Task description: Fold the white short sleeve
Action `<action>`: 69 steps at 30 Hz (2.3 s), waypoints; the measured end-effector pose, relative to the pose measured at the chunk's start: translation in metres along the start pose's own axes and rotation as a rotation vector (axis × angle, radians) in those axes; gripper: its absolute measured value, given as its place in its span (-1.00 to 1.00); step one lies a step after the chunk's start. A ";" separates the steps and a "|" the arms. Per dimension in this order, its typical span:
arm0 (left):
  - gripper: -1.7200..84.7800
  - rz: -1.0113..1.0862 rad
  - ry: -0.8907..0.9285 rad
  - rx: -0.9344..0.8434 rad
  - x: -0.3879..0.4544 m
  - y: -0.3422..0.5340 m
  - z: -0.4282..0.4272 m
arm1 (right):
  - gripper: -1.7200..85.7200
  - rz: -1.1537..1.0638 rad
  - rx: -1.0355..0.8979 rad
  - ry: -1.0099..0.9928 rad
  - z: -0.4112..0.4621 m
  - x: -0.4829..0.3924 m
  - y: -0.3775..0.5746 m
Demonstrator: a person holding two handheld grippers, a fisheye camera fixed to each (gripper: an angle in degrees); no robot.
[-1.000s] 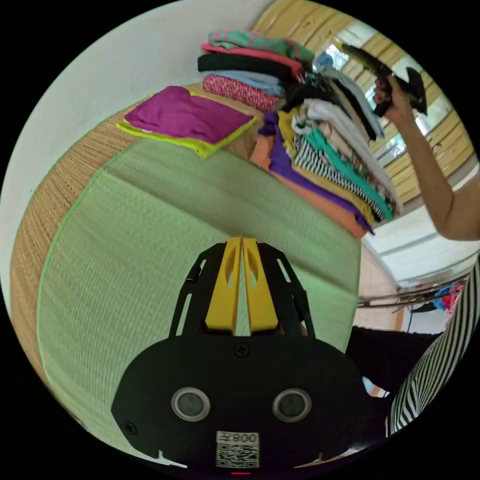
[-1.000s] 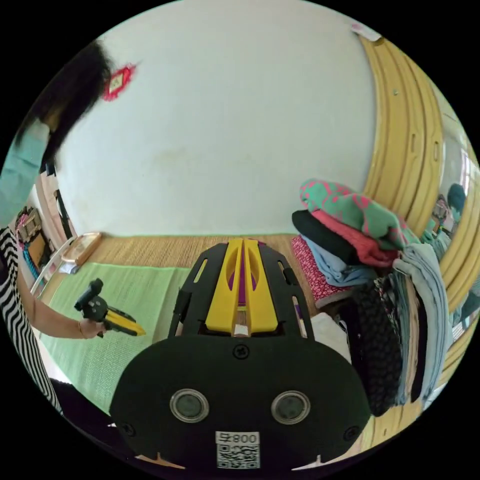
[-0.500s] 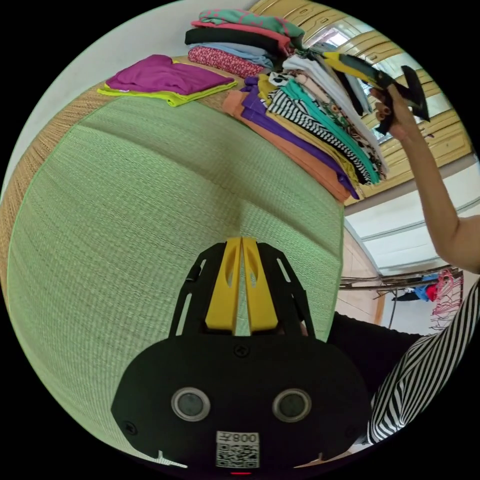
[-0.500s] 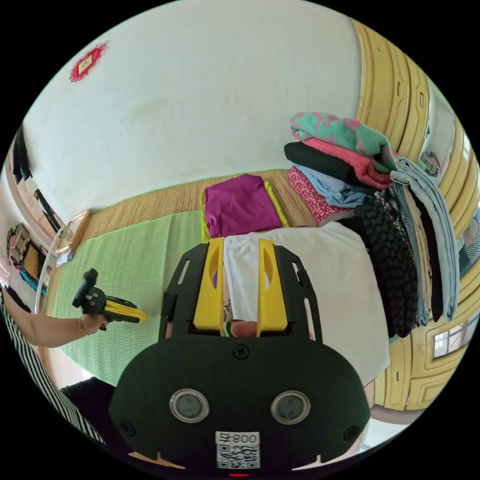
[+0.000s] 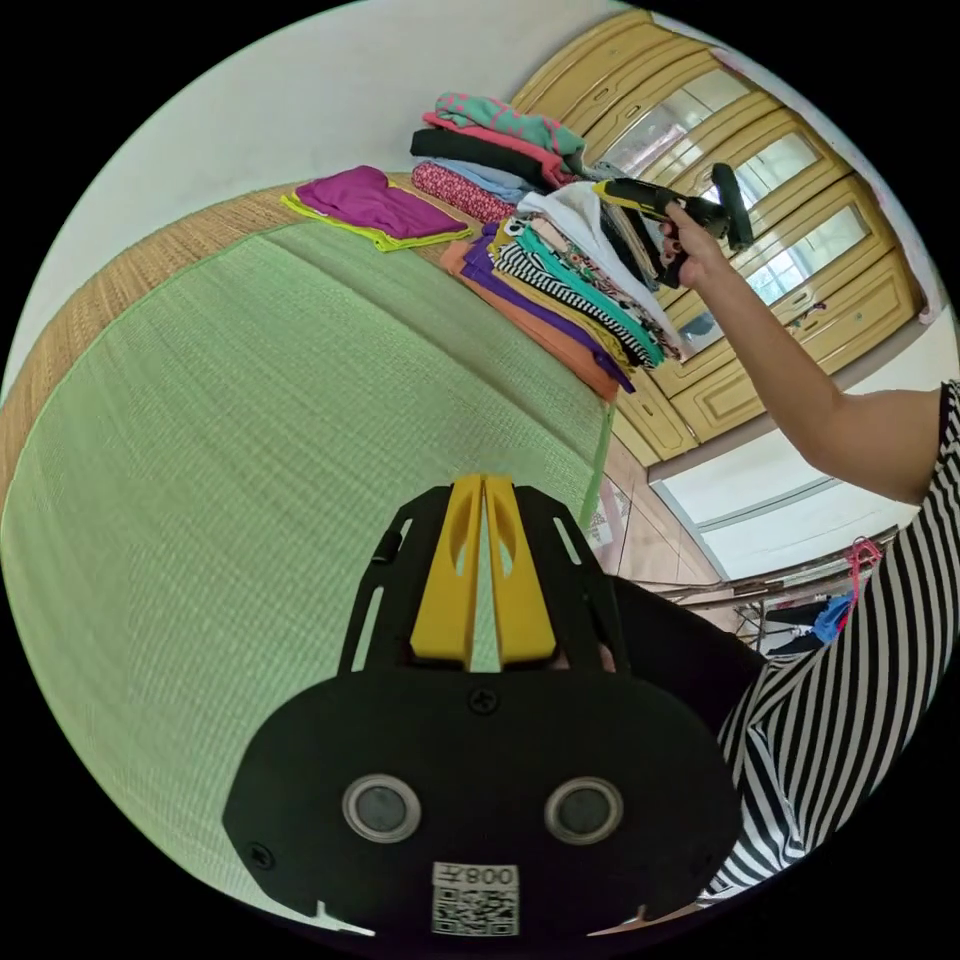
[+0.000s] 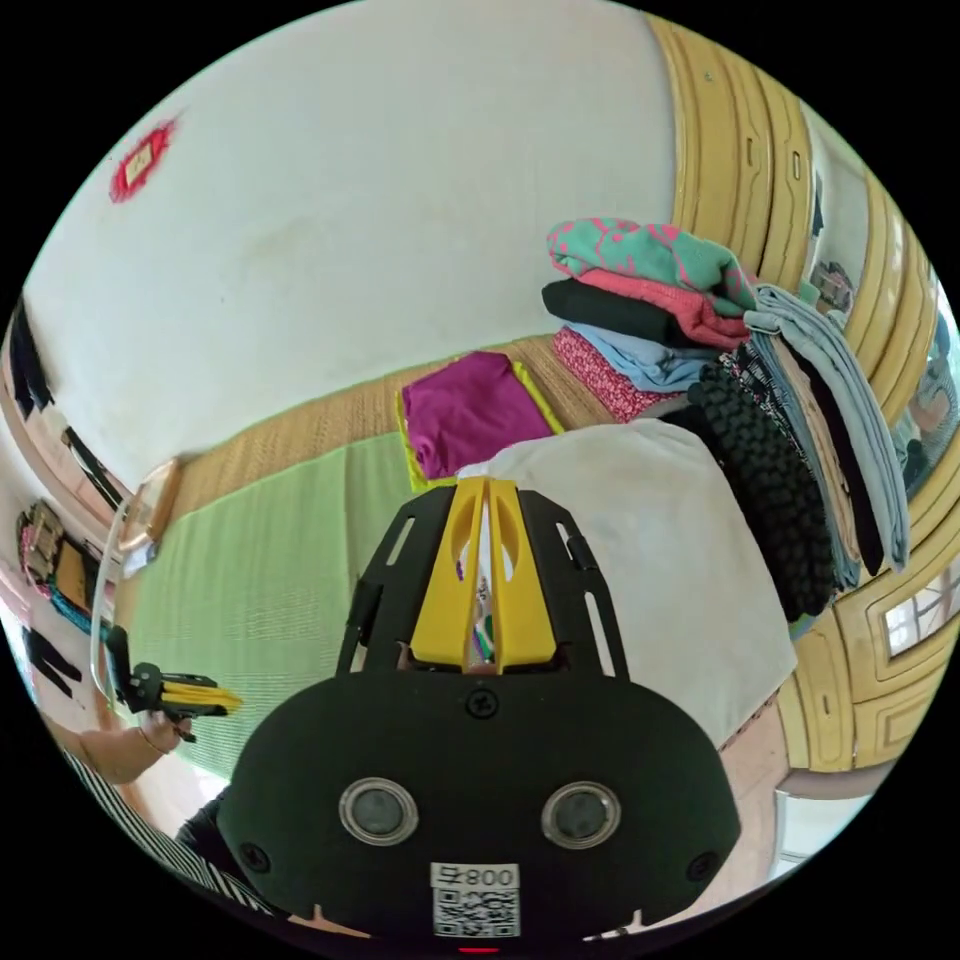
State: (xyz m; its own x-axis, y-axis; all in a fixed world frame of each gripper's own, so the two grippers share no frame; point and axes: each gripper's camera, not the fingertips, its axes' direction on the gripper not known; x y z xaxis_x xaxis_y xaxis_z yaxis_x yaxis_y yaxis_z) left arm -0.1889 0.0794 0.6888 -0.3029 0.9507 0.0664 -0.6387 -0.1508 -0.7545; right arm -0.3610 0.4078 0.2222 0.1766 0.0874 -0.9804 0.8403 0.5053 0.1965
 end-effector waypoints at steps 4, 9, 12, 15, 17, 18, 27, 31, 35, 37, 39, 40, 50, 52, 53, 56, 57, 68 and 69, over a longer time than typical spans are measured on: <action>-0.95 -0.053 0.046 0.056 0.019 0.050 -0.034 | -0.96 0.012 0.129 -0.121 -0.087 -0.010 0.040; -0.96 -0.100 0.130 0.144 0.048 0.110 -0.076 | -0.96 -0.060 0.246 -0.337 -0.193 -0.036 0.096; -0.95 -0.084 0.165 0.190 0.065 0.133 -0.100 | -0.96 -0.115 0.296 -0.402 -0.254 -0.059 0.128; -0.95 -0.072 0.193 0.254 0.080 0.155 -0.127 | -0.96 -0.177 0.351 -0.486 -0.309 -0.081 0.156; -0.94 -0.074 0.218 0.309 0.087 0.168 -0.145 | -0.96 -0.212 0.373 -0.550 -0.346 -0.096 0.176; -0.93 -0.077 0.229 0.343 0.090 0.178 -0.157 | -0.96 -0.222 0.383 -0.570 -0.355 -0.100 0.181; -0.85 -0.089 0.254 0.453 0.123 0.243 -0.208 | -0.96 -0.337 0.424 -0.753 -0.448 -0.145 0.272; -0.82 -0.101 0.256 0.422 0.139 0.265 -0.207 | -0.96 -0.371 0.370 -0.791 -0.462 -0.164 0.305; -0.81 -0.141 0.269 0.391 0.153 0.290 -0.202 | -0.96 -0.410 0.329 -0.878 -0.468 -0.177 0.331; -0.80 -0.140 0.259 0.367 0.158 0.297 -0.200 | -0.96 -0.413 0.322 -0.901 -0.470 -0.178 0.341; -0.79 -0.140 0.233 0.314 0.166 0.303 -0.197 | -0.96 -0.408 0.317 -0.925 -0.470 -0.177 0.349; -0.79 -0.136 0.231 0.305 0.168 0.304 -0.197 | -0.96 -0.404 0.320 -0.939 -0.471 -0.175 0.353; -0.78 -0.200 0.168 0.211 0.187 0.327 -0.192 | -0.96 -0.432 0.328 -1.009 -0.473 -0.179 0.372; -0.78 -0.200 0.154 0.224 0.190 0.325 -0.197 | -0.96 -0.427 0.328 -1.007 -0.472 -0.179 0.374; -0.78 -0.191 0.144 0.229 0.193 0.323 -0.201 | -0.96 -0.426 0.328 -1.009 -0.471 -0.179 0.376; -0.77 -0.145 0.124 0.210 0.202 0.313 -0.205 | -0.96 -0.418 0.333 -1.007 -0.469 -0.179 0.379; -0.77 -0.121 0.118 0.185 0.207 0.308 -0.203 | -0.96 -0.417 0.332 -1.006 -0.469 -0.180 0.380; -0.77 -0.098 0.078 0.155 0.234 0.287 -0.207 | -0.96 -0.421 0.324 -0.990 -0.461 -0.184 0.378; -0.77 -0.098 0.068 0.149 0.236 0.286 -0.210 | -0.96 -0.421 0.324 -0.989 -0.460 -0.184 0.378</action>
State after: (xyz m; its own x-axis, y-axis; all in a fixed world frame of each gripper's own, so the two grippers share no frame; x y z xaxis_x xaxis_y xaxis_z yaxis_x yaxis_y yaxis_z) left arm -0.2949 0.3177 0.3517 -0.1882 0.9783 0.0867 -0.7621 -0.0897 -0.6413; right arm -0.3120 0.9776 0.4694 0.0554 -0.8305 -0.5542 0.9972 0.0742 -0.0114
